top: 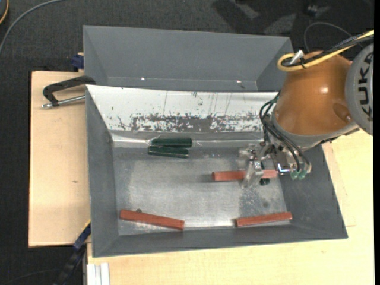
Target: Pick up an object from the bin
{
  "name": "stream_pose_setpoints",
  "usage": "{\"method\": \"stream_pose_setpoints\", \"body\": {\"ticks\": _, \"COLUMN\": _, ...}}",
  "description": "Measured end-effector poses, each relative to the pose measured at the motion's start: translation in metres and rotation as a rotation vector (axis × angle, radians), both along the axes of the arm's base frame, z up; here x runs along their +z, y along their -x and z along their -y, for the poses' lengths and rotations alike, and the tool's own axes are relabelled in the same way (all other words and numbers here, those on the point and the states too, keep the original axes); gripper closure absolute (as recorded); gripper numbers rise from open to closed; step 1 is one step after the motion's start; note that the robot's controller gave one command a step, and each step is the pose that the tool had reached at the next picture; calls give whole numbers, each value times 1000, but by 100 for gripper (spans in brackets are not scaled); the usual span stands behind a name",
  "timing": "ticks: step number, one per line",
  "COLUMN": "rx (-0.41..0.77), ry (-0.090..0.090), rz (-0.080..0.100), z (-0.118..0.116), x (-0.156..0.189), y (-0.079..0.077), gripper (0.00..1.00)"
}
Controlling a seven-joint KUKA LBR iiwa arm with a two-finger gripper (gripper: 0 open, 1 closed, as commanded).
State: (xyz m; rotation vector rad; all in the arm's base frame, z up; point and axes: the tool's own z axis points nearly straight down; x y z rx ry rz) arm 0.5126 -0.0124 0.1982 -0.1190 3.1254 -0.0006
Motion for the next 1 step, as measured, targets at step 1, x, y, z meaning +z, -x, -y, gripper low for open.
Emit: {"method": "stream_pose_setpoints", "body": {"ticks": 1, "rx": 453, "ry": 2, "rz": -2, "z": -59, "x": 47, "y": -15, "gripper": 100}}
